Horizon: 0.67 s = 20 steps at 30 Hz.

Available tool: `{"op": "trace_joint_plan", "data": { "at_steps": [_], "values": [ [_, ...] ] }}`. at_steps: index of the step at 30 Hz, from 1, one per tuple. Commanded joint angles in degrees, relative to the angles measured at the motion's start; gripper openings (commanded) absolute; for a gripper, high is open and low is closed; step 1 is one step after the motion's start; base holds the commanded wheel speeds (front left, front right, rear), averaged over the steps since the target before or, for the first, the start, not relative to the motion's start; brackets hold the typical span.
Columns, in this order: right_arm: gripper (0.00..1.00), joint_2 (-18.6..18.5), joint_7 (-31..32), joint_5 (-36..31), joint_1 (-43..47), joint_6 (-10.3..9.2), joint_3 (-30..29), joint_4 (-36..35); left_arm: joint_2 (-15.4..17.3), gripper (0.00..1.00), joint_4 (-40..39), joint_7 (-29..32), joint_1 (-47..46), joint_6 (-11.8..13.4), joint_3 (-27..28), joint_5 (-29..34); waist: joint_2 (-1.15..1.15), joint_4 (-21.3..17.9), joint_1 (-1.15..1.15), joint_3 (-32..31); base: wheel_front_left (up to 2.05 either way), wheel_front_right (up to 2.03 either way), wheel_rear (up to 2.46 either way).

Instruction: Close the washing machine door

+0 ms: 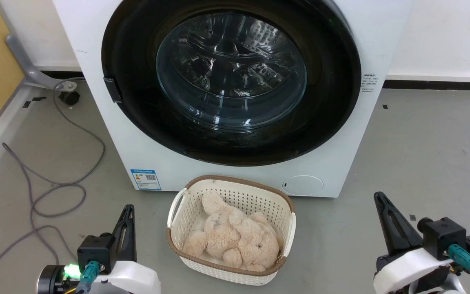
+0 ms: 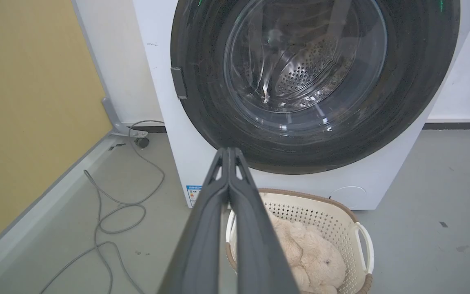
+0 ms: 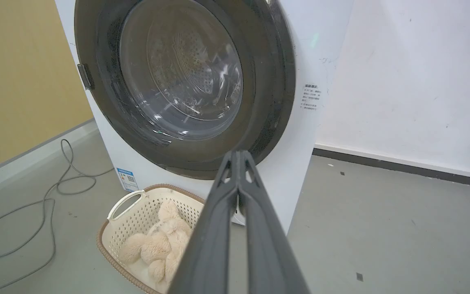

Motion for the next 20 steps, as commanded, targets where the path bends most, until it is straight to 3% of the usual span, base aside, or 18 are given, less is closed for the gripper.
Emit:
{"op": "trace_joint_plan", "data": {
  "at_steps": [1, 20],
  "values": [
    [0.0, 0.3, 0.4, -0.4, 1.1, -0.04, 0.1, -0.5, 0.0, 0.0, -0.3, 0.2, -0.8, -0.3, 0.2, 0.4, 0.0, 0.0, 0.0, 0.0, 0.0, 0.0, 0.0],
    [0.0, 0.3, 2.6, -1.3, 1.4, -0.05, 0.3, -1.7, 0.0, 0.0, -0.7, 2.4, -1.2, -1.3, 0.5, 0.7, 0.0, 0.3, 0.0, -0.1, 0.0, 0.0, 0.0]
  ]
}}
